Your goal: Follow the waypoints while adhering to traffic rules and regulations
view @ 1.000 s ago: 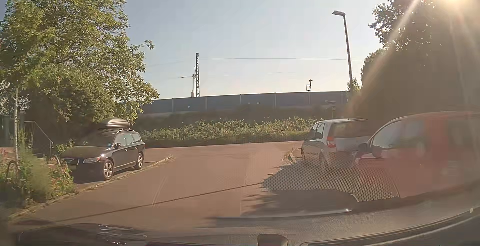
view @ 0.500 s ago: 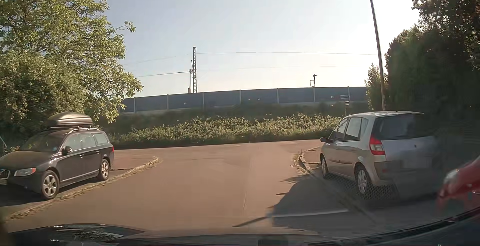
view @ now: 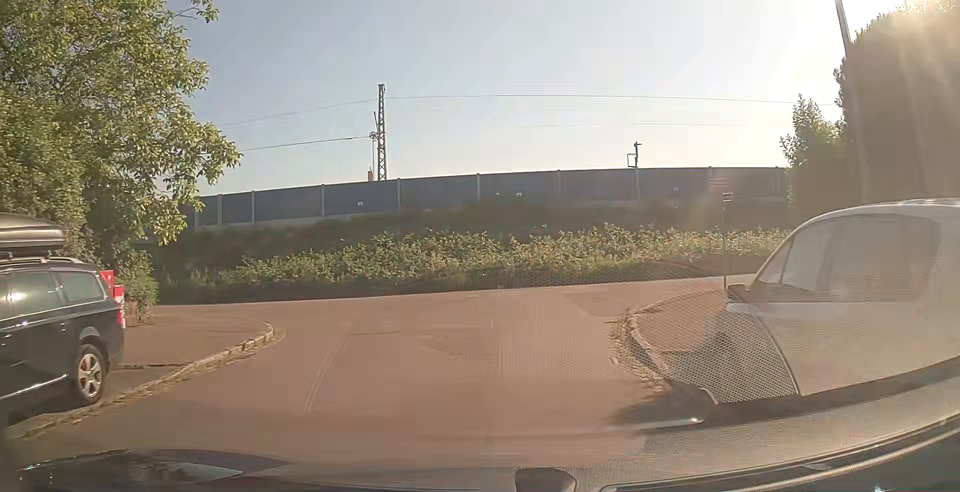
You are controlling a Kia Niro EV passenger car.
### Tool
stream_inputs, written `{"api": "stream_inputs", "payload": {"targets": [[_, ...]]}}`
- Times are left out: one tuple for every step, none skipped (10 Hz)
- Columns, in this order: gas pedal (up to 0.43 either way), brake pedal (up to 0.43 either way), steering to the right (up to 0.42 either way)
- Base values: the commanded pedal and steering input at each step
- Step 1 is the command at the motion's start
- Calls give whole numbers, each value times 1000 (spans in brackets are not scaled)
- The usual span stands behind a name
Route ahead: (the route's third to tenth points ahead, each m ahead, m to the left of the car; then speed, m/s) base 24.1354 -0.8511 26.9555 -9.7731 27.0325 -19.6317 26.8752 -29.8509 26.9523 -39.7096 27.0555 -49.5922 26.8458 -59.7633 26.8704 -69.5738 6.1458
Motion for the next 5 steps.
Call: {"api": "stream_inputs", "payload": {"targets": [[0, 0, 3], [0, 0, 5], [0, 0, 5], [0, 12, 5], [0, 43, 8]]}}
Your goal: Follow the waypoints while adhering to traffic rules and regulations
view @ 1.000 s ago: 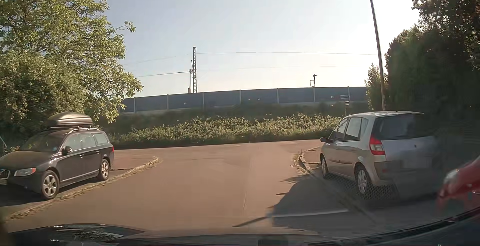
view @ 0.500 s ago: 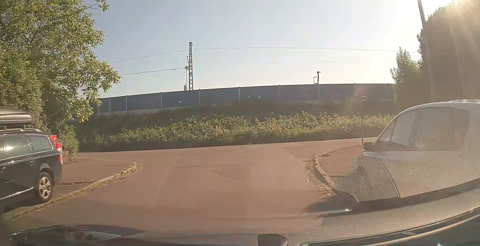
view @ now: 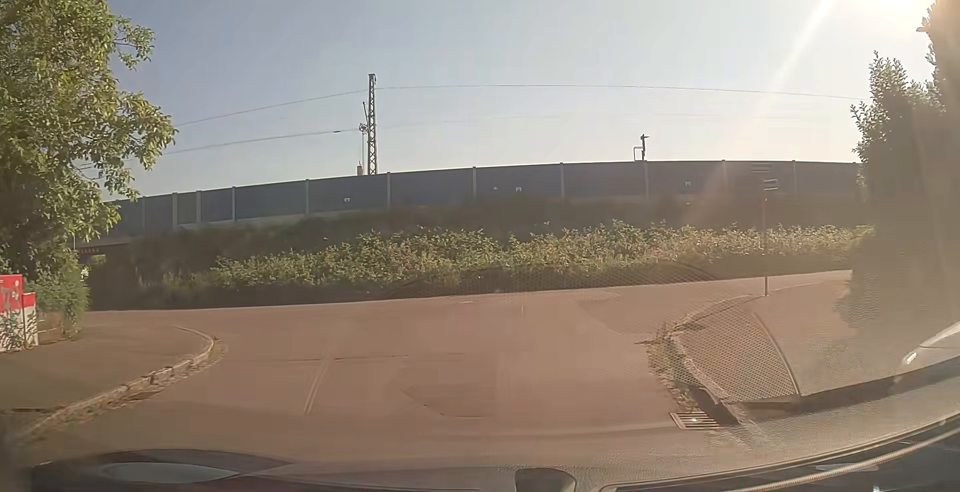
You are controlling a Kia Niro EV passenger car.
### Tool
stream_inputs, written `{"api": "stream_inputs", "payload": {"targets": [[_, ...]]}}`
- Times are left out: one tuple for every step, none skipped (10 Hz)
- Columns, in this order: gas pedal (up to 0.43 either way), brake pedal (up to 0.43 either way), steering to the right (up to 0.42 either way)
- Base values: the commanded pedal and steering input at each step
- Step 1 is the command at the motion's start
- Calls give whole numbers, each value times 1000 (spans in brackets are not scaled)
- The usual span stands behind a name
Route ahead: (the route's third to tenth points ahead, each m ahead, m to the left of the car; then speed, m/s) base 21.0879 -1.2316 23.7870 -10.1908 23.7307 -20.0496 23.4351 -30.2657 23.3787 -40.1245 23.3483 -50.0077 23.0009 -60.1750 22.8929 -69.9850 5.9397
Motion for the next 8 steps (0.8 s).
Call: {"api": "stream_inputs", "payload": {"targets": [[0, 79, 12], [0, 110, 17], [0, 122, 21], [0, 140, 25], [0, 146, 32], [0, 146, 41], [0, 152, 51], [0, 152, 65]]}}
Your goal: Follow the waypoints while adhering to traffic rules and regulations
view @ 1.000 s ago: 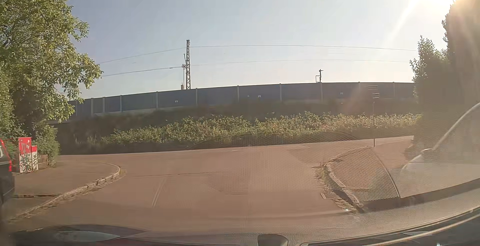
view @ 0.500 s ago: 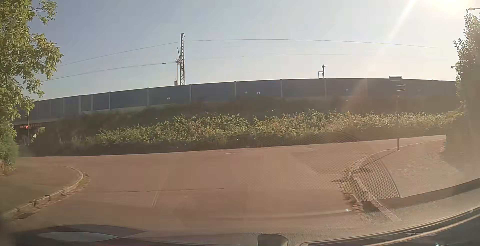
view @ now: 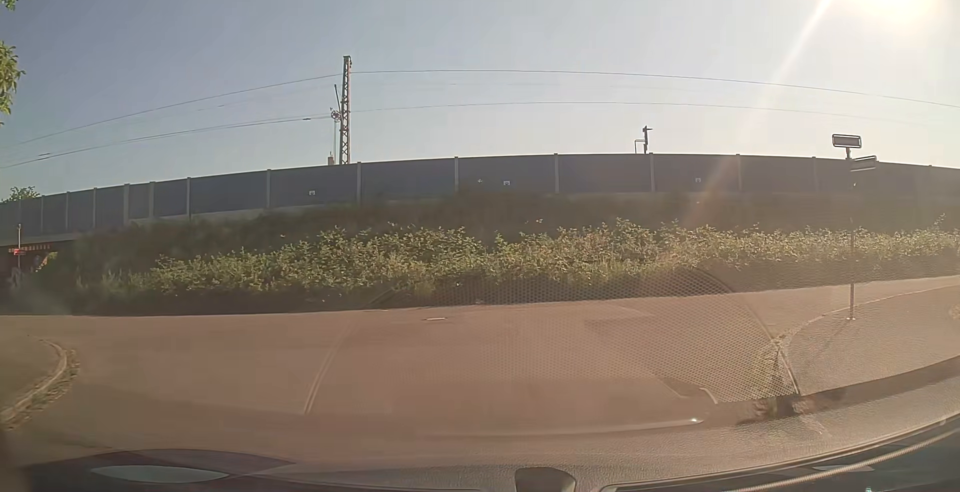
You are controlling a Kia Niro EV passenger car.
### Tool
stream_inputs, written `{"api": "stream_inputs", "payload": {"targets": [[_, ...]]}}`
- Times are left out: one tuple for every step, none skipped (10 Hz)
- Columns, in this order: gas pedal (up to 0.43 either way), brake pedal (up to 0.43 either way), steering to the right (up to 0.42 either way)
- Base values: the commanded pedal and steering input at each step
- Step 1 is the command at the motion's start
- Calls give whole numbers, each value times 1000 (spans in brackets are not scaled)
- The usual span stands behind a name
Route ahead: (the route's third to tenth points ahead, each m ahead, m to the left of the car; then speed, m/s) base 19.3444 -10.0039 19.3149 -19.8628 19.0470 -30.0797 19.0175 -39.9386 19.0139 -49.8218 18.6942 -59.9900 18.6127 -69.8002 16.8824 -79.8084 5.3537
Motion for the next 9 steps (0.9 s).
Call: {"api": "stream_inputs", "payload": {"targets": [[0, 152, 74], [0, 152, 75], [0, 152, 80], [0, 152, 95], [0, 152, 120], [0, 152, 149], [0, 152, 169], [0, 146, 191], [0, 140, 212]]}}
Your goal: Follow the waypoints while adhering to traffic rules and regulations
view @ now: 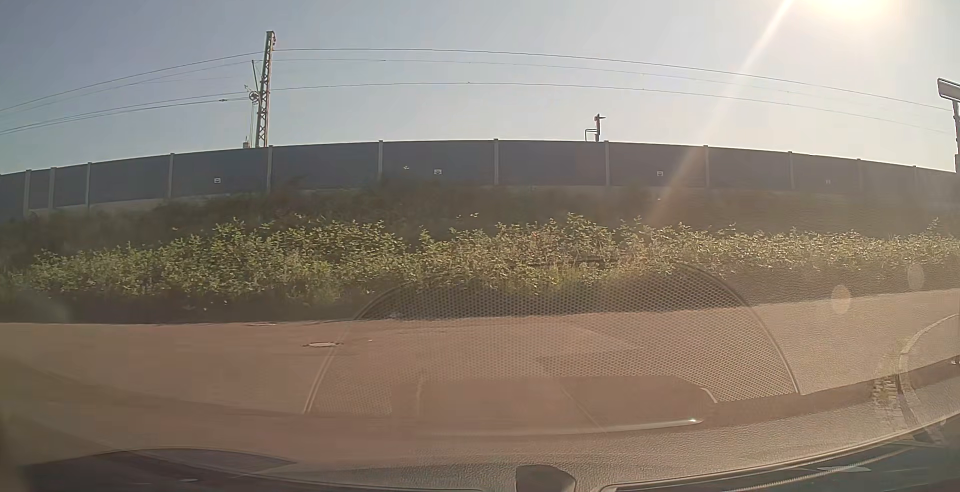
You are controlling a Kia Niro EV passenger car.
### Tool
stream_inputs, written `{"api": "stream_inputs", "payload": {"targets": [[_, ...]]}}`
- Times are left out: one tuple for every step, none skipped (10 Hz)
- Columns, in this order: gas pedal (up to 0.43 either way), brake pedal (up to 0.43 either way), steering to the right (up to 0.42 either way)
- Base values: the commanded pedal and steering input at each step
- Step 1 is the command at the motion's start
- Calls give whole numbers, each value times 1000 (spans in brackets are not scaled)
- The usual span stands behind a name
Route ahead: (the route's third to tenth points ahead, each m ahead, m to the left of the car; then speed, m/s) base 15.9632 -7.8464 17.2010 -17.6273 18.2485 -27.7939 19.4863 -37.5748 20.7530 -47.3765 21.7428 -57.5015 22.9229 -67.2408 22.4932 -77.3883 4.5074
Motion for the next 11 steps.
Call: {"api": "stream_inputs", "payload": {"targets": [[0, 128, 226], [0, 104, 242], [0, 104, 258], [0, 98, 265], [0, 116, 277], [0, 122, 294], [0, 134, 306], [0, 134, 312], [0, 134, 319], [0, 134, 326], [0, 122, 335]]}}
